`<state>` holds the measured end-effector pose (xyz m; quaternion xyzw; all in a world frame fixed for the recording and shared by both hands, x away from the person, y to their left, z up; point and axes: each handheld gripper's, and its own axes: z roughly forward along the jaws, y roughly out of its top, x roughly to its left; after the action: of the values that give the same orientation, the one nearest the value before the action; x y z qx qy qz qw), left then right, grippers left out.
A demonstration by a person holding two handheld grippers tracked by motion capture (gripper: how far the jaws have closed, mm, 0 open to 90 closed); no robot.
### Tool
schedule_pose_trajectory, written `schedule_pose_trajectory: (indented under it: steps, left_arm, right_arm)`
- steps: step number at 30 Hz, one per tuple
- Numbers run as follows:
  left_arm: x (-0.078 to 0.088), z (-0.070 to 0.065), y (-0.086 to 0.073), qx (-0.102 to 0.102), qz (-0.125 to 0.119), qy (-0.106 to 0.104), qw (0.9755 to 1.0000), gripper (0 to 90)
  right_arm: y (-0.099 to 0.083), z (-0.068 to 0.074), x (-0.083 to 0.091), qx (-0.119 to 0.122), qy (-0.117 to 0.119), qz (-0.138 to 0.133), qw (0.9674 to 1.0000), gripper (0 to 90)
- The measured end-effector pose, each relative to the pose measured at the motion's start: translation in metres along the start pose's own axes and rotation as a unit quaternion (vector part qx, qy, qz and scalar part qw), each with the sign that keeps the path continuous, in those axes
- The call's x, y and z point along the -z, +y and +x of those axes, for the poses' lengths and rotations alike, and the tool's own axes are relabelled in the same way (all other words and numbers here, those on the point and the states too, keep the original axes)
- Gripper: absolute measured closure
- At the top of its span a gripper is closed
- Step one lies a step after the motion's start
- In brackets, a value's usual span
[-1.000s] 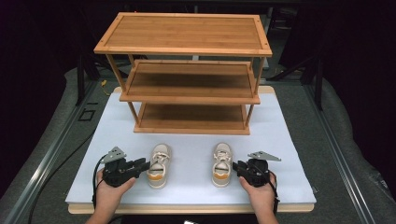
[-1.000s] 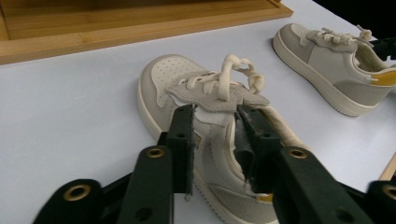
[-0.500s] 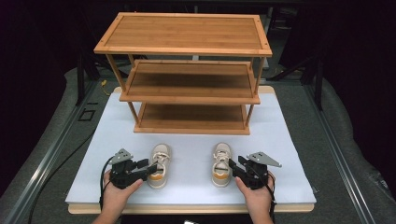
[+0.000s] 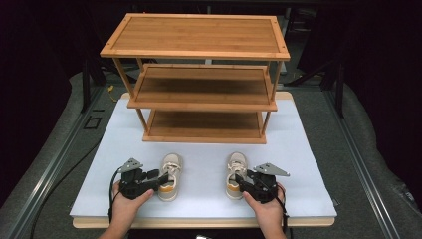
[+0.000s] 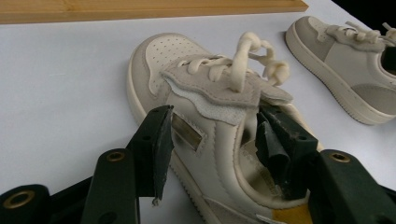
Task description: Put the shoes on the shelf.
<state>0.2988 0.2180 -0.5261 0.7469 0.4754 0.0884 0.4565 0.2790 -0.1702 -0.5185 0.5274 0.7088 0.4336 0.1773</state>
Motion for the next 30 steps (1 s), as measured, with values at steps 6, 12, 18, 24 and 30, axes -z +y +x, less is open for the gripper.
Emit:
schedule_pose_trajectory:
  steps: [6, 12, 18, 24, 30]
  left_arm:
    - [-0.005, 0.001, 0.002, 0.022, 0.007, -0.010, 0.9997, 54.4]
    - [-0.017, -0.013, 0.006, 0.003, 0.009, -0.007, 0.9999, 55.5]
    - [-0.027, -0.023, 0.010, -0.003, 0.008, -0.003, 1.0000, 56.0]
    - [-0.035, -0.029, 0.013, -0.004, 0.005, -0.001, 1.0000, 56.2]
    - [-0.039, -0.033, 0.015, -0.004, 0.007, -0.001, 1.0000, 56.2]
  right_arm:
    - [0.000, -0.008, -0.003, -0.027, 0.010, 0.009, 0.9995, 57.8]
    - [0.002, -0.001, -0.008, -0.023, 0.029, 0.018, 0.9991, 59.2]
    - [0.005, 0.013, -0.018, -0.007, 0.041, 0.019, 0.9990, 60.4]
    - [0.007, 0.024, -0.025, 0.007, 0.057, 0.024, 0.9981, 61.1]
    - [0.009, 0.033, -0.032, 0.005, 0.061, 0.021, 0.9979, 61.1]
